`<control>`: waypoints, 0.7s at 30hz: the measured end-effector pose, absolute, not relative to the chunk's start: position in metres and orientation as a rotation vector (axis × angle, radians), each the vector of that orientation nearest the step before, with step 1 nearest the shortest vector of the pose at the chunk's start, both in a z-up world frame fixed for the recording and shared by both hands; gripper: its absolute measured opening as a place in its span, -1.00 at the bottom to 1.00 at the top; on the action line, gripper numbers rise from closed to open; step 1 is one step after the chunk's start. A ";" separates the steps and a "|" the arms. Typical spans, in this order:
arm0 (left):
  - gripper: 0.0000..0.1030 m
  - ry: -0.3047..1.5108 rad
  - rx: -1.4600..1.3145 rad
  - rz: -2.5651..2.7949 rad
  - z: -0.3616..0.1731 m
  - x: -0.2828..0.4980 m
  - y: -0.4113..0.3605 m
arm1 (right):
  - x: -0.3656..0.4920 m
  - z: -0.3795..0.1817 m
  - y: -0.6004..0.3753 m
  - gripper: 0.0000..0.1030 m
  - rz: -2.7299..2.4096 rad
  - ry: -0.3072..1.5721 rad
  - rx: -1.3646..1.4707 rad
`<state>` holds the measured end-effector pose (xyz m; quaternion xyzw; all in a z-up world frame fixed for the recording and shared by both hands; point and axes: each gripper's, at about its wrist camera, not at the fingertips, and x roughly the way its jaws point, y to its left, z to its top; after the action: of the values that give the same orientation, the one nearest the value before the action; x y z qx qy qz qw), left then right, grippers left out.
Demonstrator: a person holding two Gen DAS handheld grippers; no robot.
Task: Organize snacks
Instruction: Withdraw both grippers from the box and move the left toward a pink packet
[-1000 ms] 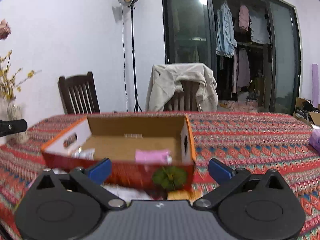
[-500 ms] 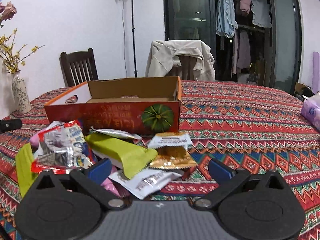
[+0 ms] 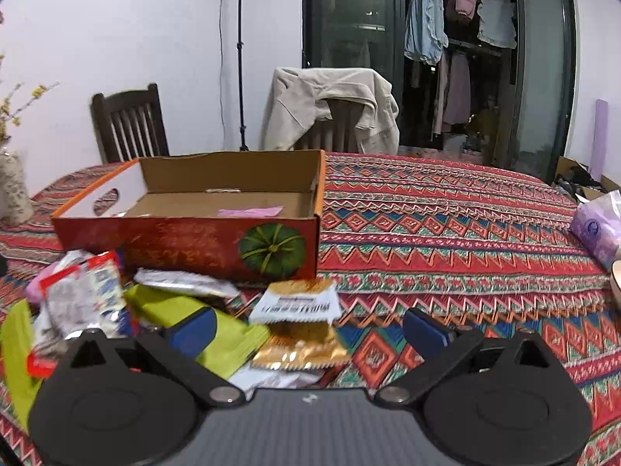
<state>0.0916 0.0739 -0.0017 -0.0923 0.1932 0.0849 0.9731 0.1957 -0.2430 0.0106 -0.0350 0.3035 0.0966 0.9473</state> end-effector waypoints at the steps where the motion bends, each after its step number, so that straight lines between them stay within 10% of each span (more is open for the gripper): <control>1: 1.00 0.395 -0.183 0.171 -0.002 0.093 0.073 | 0.202 0.009 -0.241 0.97 0.194 0.630 -0.077; 9: 1.00 0.402 -0.193 0.170 -0.004 0.095 0.076 | 0.254 -0.013 -0.225 0.73 0.142 0.718 -0.090; 14: 1.00 0.422 -0.214 0.168 -0.007 0.098 0.079 | 0.258 -0.022 -0.223 0.17 0.149 0.739 -0.081; 21: 1.00 0.431 -0.209 0.180 -0.008 0.099 0.077 | 0.242 -0.017 -0.235 0.16 0.166 0.644 -0.023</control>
<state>0.0990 0.0770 -0.0076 -0.1033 0.2132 0.0890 0.9674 0.2417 -0.2347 -0.0165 -0.0115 0.3162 0.0816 0.9451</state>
